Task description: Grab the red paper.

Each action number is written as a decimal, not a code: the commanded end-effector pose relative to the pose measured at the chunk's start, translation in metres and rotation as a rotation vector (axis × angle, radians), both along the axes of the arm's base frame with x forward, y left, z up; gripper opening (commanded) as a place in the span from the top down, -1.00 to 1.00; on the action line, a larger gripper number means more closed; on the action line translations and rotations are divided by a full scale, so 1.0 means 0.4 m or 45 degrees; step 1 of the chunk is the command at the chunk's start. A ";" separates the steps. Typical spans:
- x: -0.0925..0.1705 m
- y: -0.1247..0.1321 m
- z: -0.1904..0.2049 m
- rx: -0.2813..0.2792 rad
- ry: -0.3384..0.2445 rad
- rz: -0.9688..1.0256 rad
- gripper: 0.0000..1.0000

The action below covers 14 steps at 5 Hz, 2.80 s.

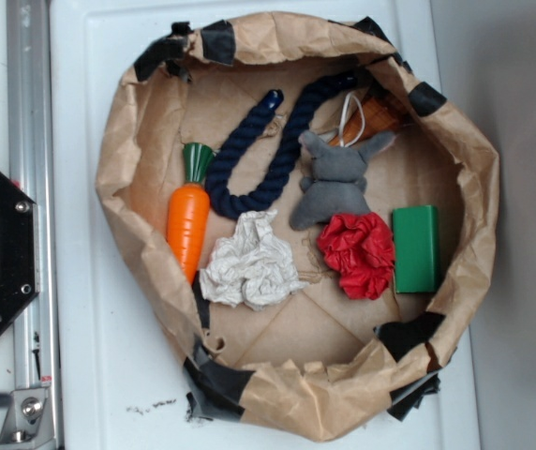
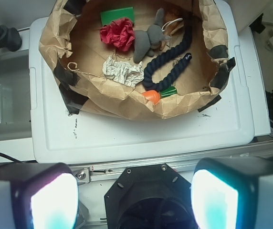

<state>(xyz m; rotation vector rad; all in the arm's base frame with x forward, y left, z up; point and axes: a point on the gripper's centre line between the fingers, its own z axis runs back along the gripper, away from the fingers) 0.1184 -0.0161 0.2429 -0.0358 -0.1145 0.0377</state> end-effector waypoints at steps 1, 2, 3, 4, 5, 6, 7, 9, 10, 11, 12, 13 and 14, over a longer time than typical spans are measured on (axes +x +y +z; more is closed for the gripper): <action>0.000 0.000 0.000 0.000 0.000 0.000 -1.00; 0.125 0.025 -0.068 0.025 -0.037 0.003 -1.00; 0.249 0.017 -0.127 0.022 -0.116 -0.074 -1.00; 0.285 -0.007 -0.195 -0.023 -0.191 -0.245 -1.00; 0.301 -0.024 -0.279 0.056 -0.214 -0.498 -1.00; 0.331 0.001 -0.352 0.215 -0.212 -0.559 -1.00; 0.405 0.016 -0.374 0.163 -0.226 -0.566 -1.00; 0.465 0.003 -0.298 0.036 -0.303 -0.584 -1.00; 0.457 -0.024 -0.331 -0.018 -0.279 -0.660 -1.00; 0.449 -0.054 -0.382 -0.027 -0.249 -0.744 -1.00; 0.484 -0.079 -0.471 0.075 -0.206 -0.822 -1.00; 0.512 -0.070 -0.537 0.098 -0.139 -0.814 -1.00; 0.523 -0.054 -0.564 0.093 -0.095 -0.754 1.00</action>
